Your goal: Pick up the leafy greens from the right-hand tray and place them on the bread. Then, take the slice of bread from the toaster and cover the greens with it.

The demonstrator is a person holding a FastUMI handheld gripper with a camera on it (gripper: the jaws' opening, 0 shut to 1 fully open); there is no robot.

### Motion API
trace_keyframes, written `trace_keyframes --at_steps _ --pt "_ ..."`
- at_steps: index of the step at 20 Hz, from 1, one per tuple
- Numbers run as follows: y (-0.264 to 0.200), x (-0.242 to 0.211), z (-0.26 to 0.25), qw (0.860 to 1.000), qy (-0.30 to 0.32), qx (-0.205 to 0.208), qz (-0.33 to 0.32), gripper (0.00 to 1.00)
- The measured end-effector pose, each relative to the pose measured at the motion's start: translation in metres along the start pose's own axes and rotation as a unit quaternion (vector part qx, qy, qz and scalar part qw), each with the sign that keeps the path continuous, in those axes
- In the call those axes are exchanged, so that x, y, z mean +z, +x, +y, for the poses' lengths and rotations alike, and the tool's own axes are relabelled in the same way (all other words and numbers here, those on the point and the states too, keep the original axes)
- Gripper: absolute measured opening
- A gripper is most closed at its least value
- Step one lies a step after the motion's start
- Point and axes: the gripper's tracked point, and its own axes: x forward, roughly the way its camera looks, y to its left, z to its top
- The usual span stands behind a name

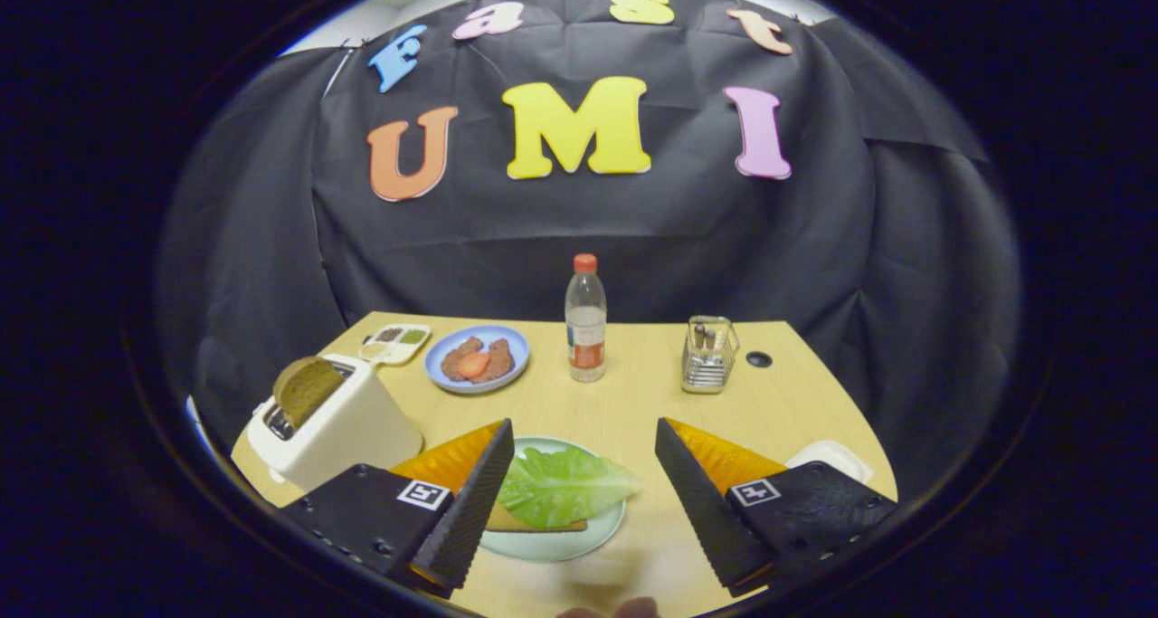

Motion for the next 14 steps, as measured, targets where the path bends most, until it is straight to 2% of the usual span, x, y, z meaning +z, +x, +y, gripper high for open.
trace_keyframes --at_steps 4,8,14 --pt "-0.038 0.049 0.035 0.999 0.003 0.000 -0.048 0.96" --pt "-0.064 0.075 0.100 0.996 0.014 0.033 -0.079 0.96" --pt "-0.059 0.041 0.219 0.994 0.031 0.097 -0.031 0.96"
